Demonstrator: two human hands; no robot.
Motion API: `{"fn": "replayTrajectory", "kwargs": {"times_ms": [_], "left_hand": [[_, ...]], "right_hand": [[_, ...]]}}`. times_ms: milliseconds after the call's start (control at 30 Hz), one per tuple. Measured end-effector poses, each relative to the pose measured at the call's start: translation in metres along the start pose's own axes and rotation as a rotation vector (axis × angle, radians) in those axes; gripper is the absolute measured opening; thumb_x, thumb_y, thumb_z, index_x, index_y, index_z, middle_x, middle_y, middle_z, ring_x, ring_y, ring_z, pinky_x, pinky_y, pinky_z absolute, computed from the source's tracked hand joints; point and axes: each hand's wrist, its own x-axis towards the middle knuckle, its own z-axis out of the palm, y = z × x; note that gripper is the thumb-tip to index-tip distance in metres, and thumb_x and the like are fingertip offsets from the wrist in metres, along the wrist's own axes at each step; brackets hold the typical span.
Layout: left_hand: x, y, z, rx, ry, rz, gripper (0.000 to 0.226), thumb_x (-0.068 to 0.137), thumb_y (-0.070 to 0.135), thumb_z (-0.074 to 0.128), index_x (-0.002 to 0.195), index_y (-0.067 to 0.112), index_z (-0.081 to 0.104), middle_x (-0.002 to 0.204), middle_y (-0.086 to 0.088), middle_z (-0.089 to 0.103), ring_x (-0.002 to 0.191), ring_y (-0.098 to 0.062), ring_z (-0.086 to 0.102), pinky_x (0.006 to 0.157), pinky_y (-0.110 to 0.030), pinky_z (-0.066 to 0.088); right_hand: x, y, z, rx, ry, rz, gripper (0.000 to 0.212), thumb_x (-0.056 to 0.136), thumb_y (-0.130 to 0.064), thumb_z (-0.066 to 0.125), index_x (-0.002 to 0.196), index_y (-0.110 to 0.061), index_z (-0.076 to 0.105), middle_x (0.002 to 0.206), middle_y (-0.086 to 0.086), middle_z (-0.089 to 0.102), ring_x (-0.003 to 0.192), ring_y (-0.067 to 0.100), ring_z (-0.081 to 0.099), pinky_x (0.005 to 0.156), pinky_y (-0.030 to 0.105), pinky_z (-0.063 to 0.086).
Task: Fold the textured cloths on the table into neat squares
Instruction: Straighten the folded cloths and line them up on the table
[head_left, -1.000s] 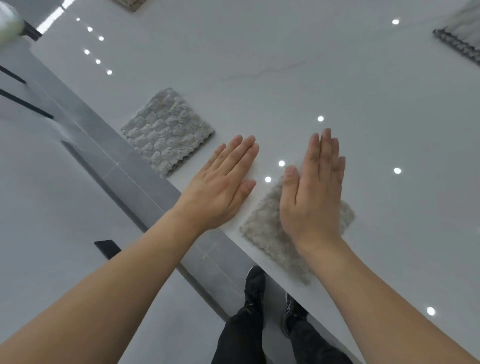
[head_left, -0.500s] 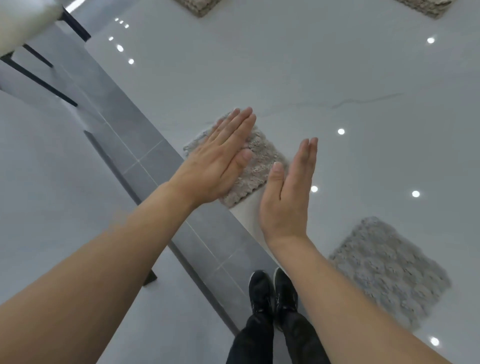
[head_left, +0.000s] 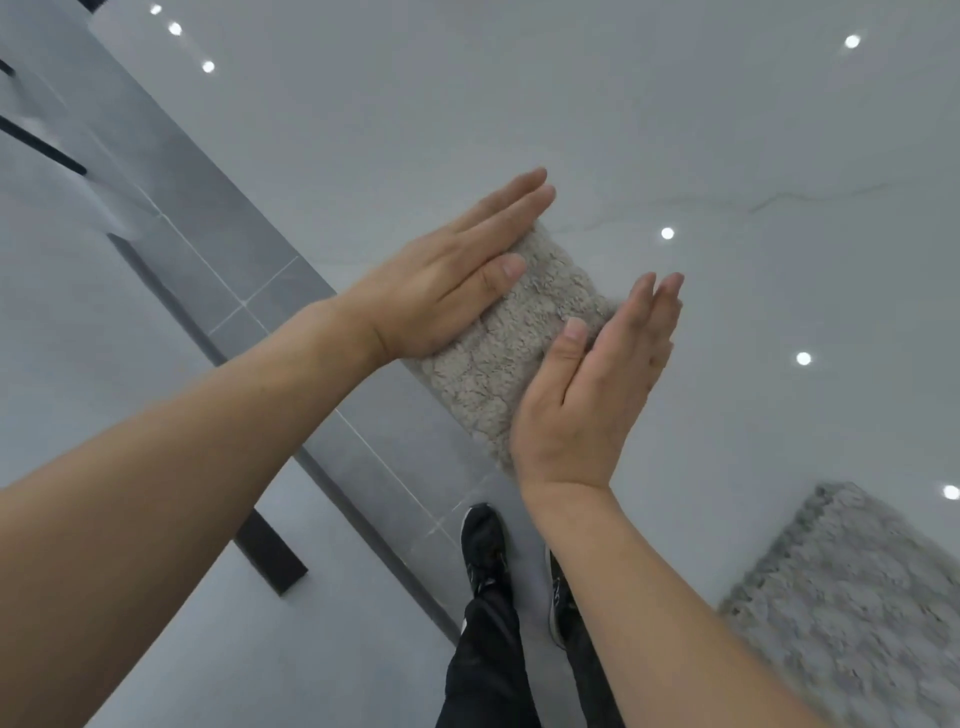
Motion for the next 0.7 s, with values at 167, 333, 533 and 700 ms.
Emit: {"fn": "replayTrajectory", "kwargs": {"times_ms": [167,333,533,700], "left_hand": [[0.004,-0.010,0.001,0.259,-0.097,0.059,0.057,0.105,0.039,0.026,0.157,0.014,0.020,0.165,-0.003,0.011,0.152,-0.015,0.006,0.124,-0.037,0.008],[-0.001,-0.022,-0.009,0.424,-0.139,0.030,0.058,0.105,0.044,0.019,0.158,0.020,0.011,0.165,0.003,0.011,0.152,-0.013,0.003,0.124,-0.037,0.001],[-0.023,-0.022,-0.009,0.405,0.066,-0.194,0.057,0.106,0.042,0.021,0.156,0.015,0.025,0.163,-0.001,0.022,0.151,-0.014,0.010,0.124,-0.034,0.005],[-0.048,0.036,0.044,0.018,0.652,-0.615,0.052,0.107,0.033,0.025,0.155,0.012,0.024,0.164,0.000,0.018,0.151,-0.010,0.003,0.124,-0.035,0.001]], "right_hand": [[0.002,0.001,0.002,-0.249,-0.093,-0.019,0.062,0.102,-0.035,0.024,0.154,-0.006,0.006,0.162,0.010,-0.004,0.149,0.022,-0.008,0.121,0.044,-0.002],[0.002,0.011,-0.011,-0.501,-0.277,-0.121,0.065,0.102,-0.041,0.018,0.153,-0.006,-0.002,0.162,0.009,-0.007,0.149,0.023,-0.012,0.119,0.047,-0.010],[0.029,0.036,-0.054,-0.602,-0.476,-0.239,0.068,0.096,-0.047,0.005,0.154,-0.011,-0.003,0.162,0.003,-0.008,0.148,0.014,-0.013,0.118,0.041,-0.016],[0.074,0.026,-0.049,-0.250,-0.693,-0.487,0.067,0.097,-0.047,0.014,0.154,-0.012,0.010,0.163,0.001,0.004,0.149,0.008,-0.003,0.121,0.032,-0.006]]}}
